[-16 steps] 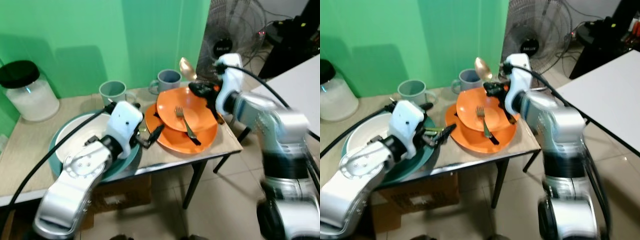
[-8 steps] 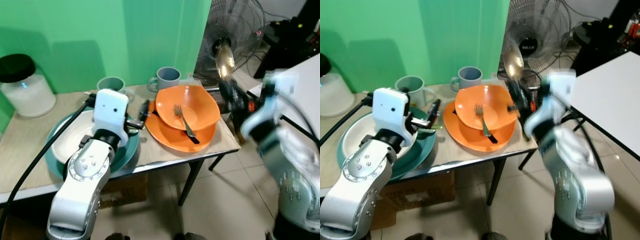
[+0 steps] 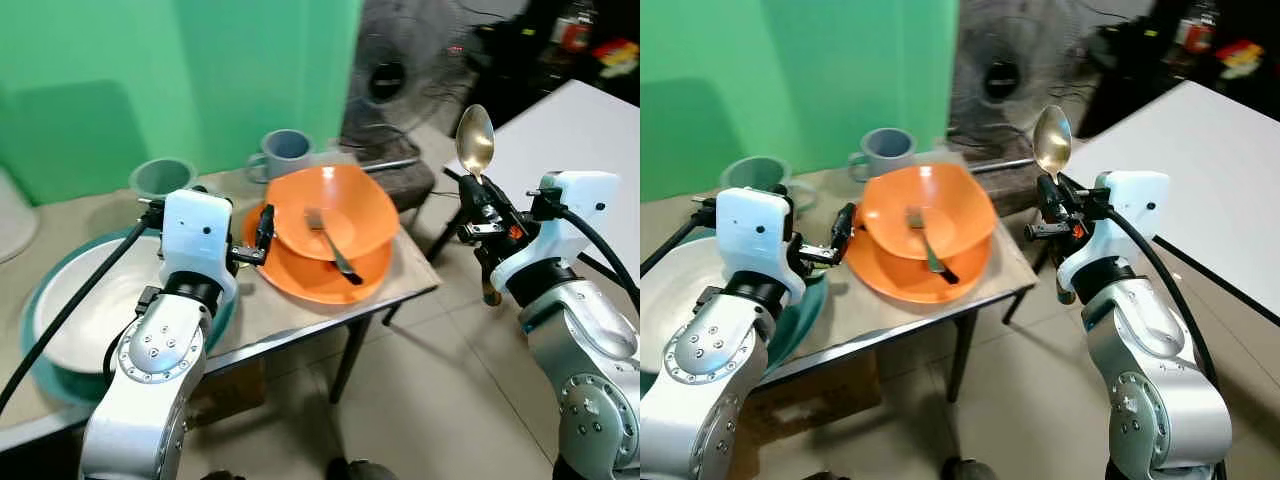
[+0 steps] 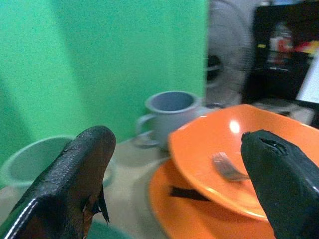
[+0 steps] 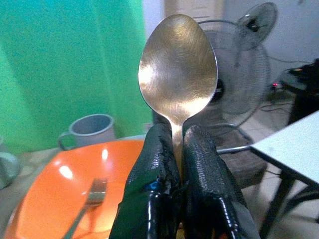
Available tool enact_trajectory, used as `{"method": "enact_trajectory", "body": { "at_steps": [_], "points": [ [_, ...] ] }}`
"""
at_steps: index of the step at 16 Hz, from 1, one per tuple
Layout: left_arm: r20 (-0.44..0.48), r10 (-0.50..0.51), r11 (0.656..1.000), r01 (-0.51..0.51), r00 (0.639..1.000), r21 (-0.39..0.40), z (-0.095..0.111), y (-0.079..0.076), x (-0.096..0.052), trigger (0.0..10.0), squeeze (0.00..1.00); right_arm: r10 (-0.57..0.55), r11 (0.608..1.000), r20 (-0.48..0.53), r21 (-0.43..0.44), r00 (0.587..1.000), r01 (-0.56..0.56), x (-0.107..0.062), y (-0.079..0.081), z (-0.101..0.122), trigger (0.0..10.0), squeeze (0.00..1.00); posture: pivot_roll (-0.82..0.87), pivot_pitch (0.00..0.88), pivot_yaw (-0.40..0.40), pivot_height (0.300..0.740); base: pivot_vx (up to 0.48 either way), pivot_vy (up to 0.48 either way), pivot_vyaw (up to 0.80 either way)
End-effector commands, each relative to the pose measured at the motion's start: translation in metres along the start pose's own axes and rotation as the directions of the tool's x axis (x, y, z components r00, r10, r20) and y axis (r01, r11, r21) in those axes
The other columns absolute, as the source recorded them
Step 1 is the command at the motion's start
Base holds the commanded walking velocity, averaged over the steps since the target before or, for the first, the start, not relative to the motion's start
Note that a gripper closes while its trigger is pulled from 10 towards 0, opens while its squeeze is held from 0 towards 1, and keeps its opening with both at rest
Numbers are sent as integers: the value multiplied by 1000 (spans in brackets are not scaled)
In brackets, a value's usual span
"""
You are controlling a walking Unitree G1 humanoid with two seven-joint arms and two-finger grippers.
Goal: Setting the table
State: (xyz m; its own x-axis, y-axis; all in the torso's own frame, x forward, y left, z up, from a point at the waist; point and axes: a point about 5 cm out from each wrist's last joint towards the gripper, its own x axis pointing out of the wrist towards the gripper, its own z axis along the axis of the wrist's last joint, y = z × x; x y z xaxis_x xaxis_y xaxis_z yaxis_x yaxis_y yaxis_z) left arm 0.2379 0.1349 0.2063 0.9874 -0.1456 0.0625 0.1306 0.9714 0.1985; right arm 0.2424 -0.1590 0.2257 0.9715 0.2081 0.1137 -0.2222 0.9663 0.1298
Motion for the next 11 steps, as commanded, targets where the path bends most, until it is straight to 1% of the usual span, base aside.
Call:
{"method": "enact_trajectory", "body": {
  "at_steps": [1,2,3,4,5,6,7,9,10,11],
  "points": [
    [-10,-10,1000,10,1000,26,-1,4,-3,10000,0,-56,997,21,-43,998,57,-2,-8,0,10000,0,-24,33,-97,740,0,0,-756],
    [-13,-7,999,8,1000,33,-1,6,-3,10000,0,-58,997,17,-47,998,59,-2,-8,-1,10000,0,-24,33,-97,740,0,0,-756],
    [-11,14,999,-14,1000,40,-1,15,0,10000,0,-129,988,45,-73,991,132,-1,-11,-3,10000,0,-27,21,-81,740,0,0,-756],
    [-6,22,999,-22,1000,31,0,19,3,10000,0,-164,984,38,-66,986,166,-1,-11,-6,10000,0,-33,18,-71,740,0,0,-756],
    [-1,14,1000,-14,1000,27,1,19,6,10000,0,-153,988,10,-31,988,153,-1,-10,-10,10000,0,-40,20,-54,740,0,0,-756],
    [1,-5,999,5,1000,37,1,18,8,10000,0,-145,989,-2,-21,989,145,-2,-9,-13,10000,0,-55,22,-23,740,0,0,-763],
    [-4,-32,999,32,999,24,-1,13,11,10000,0,-177,984,-23,-15,984,176,-5,-11,-17,10000,0,-64,28,-5,740,0,0,-763],
    [4,-36,999,36,999,23,0,11,14,10000,0,-182,983,-32,-18,983,181,-7,-11,-19,10000,0,-69,34,6,740,0,0,-766],
    [1,-46,999,46,999,4,0,9,14,10000,0,-181,983,-42,-26,983,180,-8,-10,-21,10000,0,-73,39,7,740,0,0,-769],
    [-5,-54,999,54,999,2,-1,8,14,10000,0,-180,984,-48,-20,982,180,-8,-9,-21,10000,0,-73,39,7,740,0,0,-769]
  ]
}}
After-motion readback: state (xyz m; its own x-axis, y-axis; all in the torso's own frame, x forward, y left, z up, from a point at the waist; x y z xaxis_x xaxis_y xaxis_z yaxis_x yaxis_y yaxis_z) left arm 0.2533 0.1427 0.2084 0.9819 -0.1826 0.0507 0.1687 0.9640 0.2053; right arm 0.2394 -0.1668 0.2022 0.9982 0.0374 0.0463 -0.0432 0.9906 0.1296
